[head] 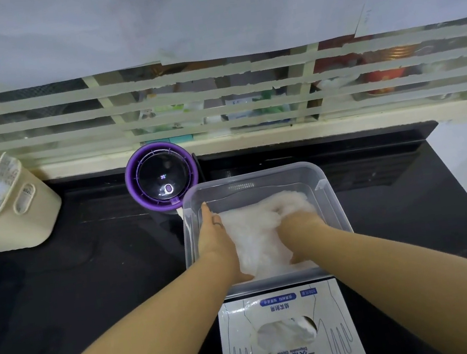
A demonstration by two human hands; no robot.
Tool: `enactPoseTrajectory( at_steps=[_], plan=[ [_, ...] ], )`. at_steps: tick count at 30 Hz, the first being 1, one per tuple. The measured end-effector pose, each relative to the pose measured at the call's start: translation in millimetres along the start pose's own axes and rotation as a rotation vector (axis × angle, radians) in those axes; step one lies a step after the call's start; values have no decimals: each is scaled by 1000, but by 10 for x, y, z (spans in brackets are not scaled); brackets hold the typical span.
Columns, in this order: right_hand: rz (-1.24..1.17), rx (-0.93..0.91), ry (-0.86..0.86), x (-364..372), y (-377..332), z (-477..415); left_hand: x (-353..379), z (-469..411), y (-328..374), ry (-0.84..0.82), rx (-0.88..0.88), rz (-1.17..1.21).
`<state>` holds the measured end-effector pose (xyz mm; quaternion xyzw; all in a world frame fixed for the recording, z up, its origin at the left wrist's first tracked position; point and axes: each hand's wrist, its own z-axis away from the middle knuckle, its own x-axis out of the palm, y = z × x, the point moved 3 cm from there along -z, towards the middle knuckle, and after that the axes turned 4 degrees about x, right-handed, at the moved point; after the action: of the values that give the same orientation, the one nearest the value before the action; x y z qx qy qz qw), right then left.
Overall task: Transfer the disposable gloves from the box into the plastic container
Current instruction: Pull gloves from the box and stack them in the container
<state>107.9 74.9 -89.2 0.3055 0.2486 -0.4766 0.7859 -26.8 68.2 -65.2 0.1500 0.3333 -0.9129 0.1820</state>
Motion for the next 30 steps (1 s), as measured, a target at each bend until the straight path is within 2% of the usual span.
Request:
enactPoseTrajectory(
  at_steps=[7, 10, 11, 13, 15, 16, 18, 20, 23, 30],
  plan=[
    [131, -68, 106, -145, 45, 405, 58, -50, 57, -36, -18, 22],
    [8, -60, 83, -398, 185, 769, 76, -37, 67, -20, -22, 30],
    [-50, -50, 112, -513, 254, 881, 80, -30, 71, -9, -21, 31],
    [-148, -37, 290, -742, 352, 1007, 85, -17, 78, 8, -20, 34],
    [-236, -107, 440, -843, 264, 1004, 98, -25, 87, 14, -22, 38],
    [-265, -170, 438, -820, 146, 962, 105, -30, 86, 17, -24, 44],
    [-280, -235, 311, -626, -81, 800, 119, -35, 88, 19, -27, 47],
    [-226, -177, 146, -360, -138, 621, 121, -25, 89, 17, -22, 33],
    [-147, -41, -7, -86, -47, 436, 101, 2, 84, 29, -26, 45],
    [-70, -3, -64, 1, -130, 328, 90, 49, 62, 0, -18, 71]
  ],
)
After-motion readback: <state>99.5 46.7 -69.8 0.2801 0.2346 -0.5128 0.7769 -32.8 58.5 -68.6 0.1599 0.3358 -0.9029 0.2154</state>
